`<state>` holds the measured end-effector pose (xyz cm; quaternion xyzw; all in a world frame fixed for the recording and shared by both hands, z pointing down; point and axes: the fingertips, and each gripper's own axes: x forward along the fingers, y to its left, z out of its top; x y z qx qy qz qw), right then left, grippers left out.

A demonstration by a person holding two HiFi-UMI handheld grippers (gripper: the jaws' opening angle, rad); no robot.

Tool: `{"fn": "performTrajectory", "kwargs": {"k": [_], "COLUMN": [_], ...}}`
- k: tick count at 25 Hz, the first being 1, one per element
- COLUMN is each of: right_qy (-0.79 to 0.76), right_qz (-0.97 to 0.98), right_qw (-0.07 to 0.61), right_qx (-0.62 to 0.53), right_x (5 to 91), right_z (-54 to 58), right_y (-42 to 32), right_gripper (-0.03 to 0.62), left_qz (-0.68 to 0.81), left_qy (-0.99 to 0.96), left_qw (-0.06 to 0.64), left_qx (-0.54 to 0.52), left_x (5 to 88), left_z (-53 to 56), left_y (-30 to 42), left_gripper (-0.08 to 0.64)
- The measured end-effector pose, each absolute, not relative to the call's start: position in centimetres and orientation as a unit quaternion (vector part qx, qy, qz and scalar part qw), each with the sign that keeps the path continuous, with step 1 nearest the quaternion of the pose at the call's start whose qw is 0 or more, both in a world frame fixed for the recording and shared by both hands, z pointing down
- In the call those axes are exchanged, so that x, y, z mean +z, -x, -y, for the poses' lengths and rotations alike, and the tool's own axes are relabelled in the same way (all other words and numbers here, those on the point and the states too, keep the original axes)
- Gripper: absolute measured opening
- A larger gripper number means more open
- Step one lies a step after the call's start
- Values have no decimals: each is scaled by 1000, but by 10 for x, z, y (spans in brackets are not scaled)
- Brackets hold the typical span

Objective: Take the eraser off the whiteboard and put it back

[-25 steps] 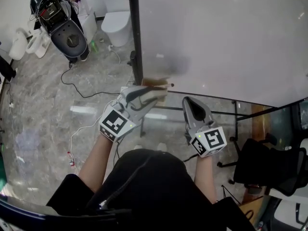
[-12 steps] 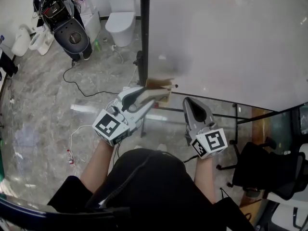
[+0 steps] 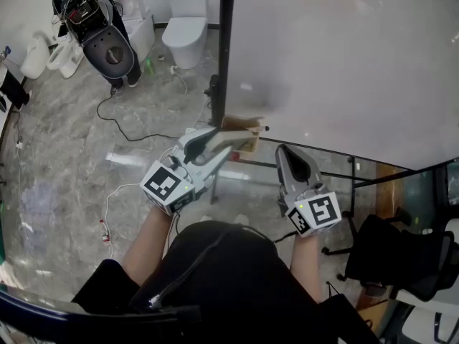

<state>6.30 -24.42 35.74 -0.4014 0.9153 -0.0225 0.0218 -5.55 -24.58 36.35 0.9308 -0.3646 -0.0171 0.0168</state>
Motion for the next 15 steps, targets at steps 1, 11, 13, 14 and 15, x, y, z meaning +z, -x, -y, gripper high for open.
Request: {"fn": "performTrajectory", "kwargs": {"k": [1, 11, 13, 14, 15], "right_qy": [401, 412, 413, 414, 415], "right_qz": [-915, -911, -910, -910, -909], "right_qw": [22, 24, 24, 24, 24], "right_qx": [-22, -23, -23, -23, -23], "right_x": [357, 358, 358, 358, 358], "right_z": [244, 244, 244, 244, 245], "right_y": [-63, -70, -71, -71, -72], "right_gripper": [9, 9, 9, 9, 9], "left_qz": [366, 358, 357, 358, 358], "left_qy": [-930, -933, -934, -933, -933], "left_qw": [18, 23, 23, 24, 24], "left_qx": [-17, -21, -21, -20, -18], "left_x": [364, 369, 371, 370, 369], "left_z": [246, 248, 249, 250, 251], "left_y": [55, 50, 50, 50, 49], "left_gripper": [186, 183, 184, 184, 184]}}
